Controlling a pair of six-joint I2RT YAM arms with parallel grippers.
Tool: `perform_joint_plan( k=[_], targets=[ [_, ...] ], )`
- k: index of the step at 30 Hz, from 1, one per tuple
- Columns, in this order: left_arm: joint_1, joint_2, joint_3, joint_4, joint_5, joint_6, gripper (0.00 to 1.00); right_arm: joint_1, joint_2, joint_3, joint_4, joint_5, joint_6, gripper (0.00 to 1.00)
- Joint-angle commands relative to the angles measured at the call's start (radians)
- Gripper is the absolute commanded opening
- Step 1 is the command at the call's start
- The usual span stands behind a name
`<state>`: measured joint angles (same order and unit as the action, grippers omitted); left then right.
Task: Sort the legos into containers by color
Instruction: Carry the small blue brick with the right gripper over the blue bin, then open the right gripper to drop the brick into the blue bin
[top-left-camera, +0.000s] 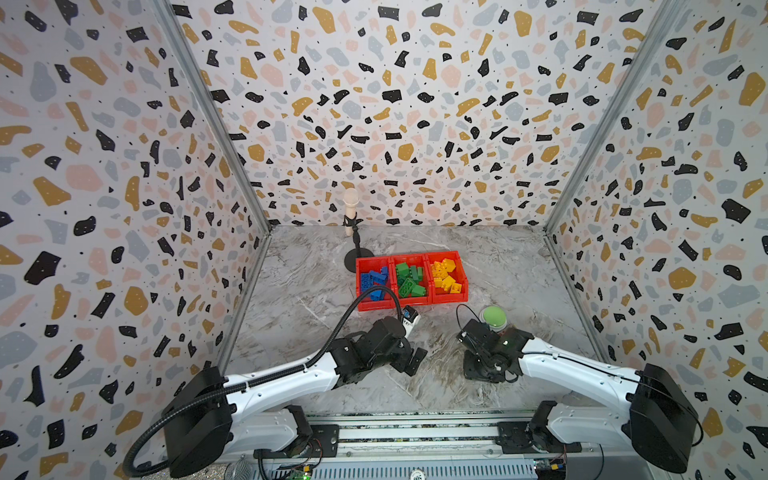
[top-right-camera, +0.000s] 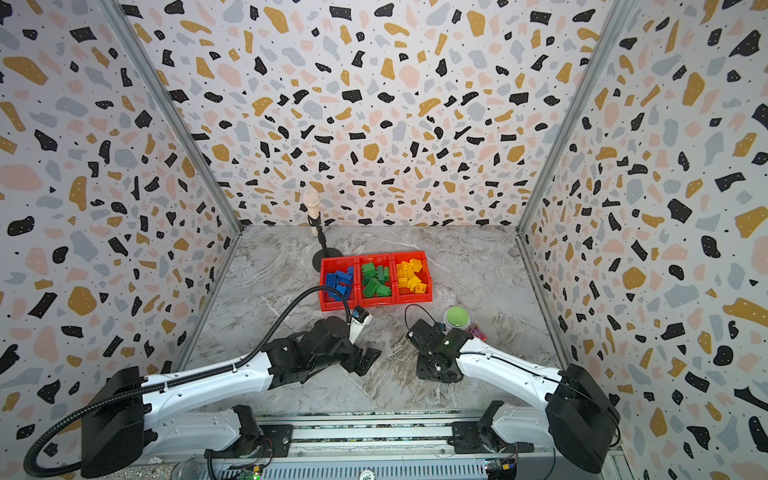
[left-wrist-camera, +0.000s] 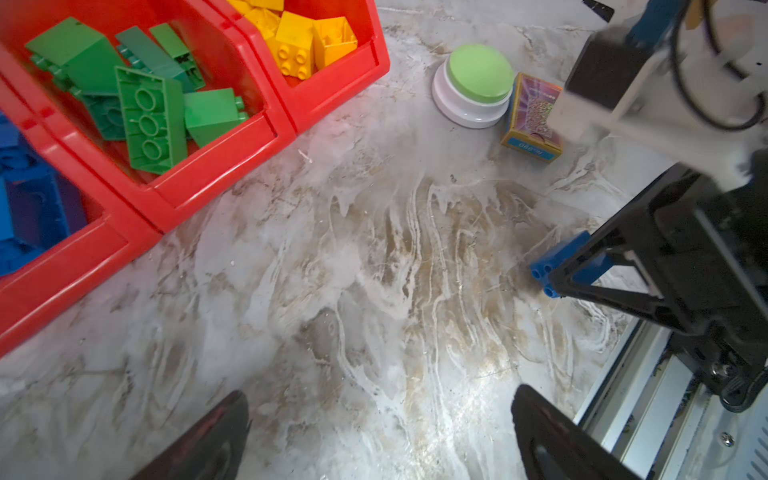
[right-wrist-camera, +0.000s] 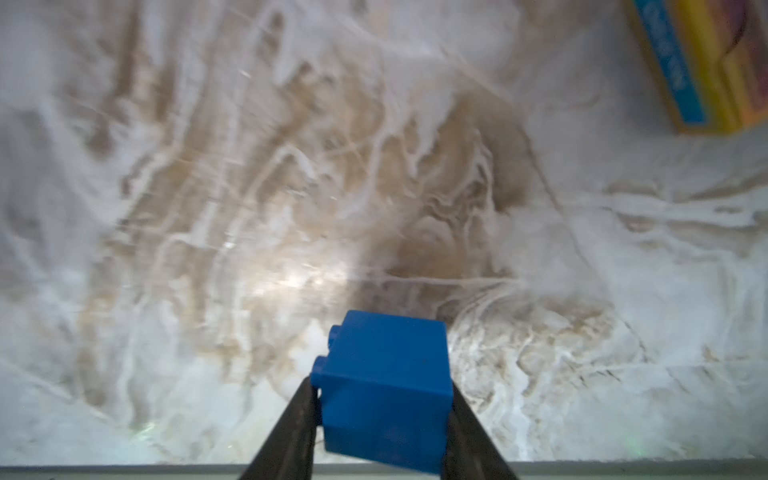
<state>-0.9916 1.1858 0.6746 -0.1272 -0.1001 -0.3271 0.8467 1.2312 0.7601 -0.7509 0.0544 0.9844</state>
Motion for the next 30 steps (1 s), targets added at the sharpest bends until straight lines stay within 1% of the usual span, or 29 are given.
perform_joint_plan(
  k=[1, 3, 5, 8, 10, 13, 16, 18, 23, 25, 26, 27, 28, 29, 30],
  targets=[
    [0.012, -0.081, -0.029, -0.005, -0.147, -0.075, 1.00, -0.014, 0.050, 0.175, 0.023, 0.016, -0.091, 0.33],
    [0.016, -0.138, -0.056, -0.024, -0.251, -0.133, 1.00, -0.018, 0.123, 0.274, 0.080, -0.012, -0.146, 0.34],
    [0.017, -0.204, -0.081, -0.040, -0.323, -0.166, 1.00, -0.025, 0.214, 0.377, 0.142, -0.051, -0.197, 0.34],
    [0.018, -0.327, -0.112, -0.084, -0.452, -0.224, 1.00, -0.037, 0.378, 0.556, 0.218, -0.105, -0.275, 0.34],
    [0.019, -0.423, -0.135, -0.124, -0.558, -0.283, 1.00, -0.050, 0.505, 0.704, 0.221, -0.133, -0.318, 0.34],
    [0.021, -0.564, -0.162, -0.198, -0.684, -0.371, 1.00, -0.066, 0.669, 0.902, 0.208, -0.154, -0.371, 0.34],
    [0.021, -0.693, -0.189, -0.251, -0.754, -0.425, 1.00, -0.088, 0.799, 1.054, 0.192, -0.215, -0.400, 0.34],
    [0.022, -0.755, -0.193, -0.297, -0.801, -0.464, 1.00, -0.099, 0.872, 1.145, 0.164, -0.234, -0.414, 0.34],
    [0.022, -0.840, -0.183, -0.396, -0.874, -0.530, 1.00, -0.110, 1.000, 1.327, 0.128, -0.297, -0.464, 0.37],
    [0.022, -0.850, -0.177, -0.419, -0.893, -0.545, 1.00, -0.113, 1.052, 1.404, 0.101, -0.332, -0.483, 0.44],
    [0.022, -0.850, -0.173, -0.425, -0.902, -0.550, 1.00, -0.115, 1.078, 1.447, 0.089, -0.350, -0.495, 0.54],
    [0.022, -0.849, -0.172, -0.428, -0.908, -0.550, 1.00, -0.116, 1.098, 1.489, 0.079, -0.363, -0.507, 0.67],
    [0.022, -0.847, -0.170, -0.425, -0.914, -0.550, 1.00, -0.116, 1.110, 1.522, 0.069, -0.367, -0.515, 0.76],
    [0.022, -0.843, -0.171, -0.417, -0.925, -0.550, 1.00, -0.118, 1.117, 1.552, 0.061, -0.369, -0.522, 0.84],
    [0.022, -0.840, -0.176, -0.401, -0.936, -0.545, 1.00, -0.121, 1.114, 1.564, 0.061, -0.373, -0.529, 0.88]
  ],
)
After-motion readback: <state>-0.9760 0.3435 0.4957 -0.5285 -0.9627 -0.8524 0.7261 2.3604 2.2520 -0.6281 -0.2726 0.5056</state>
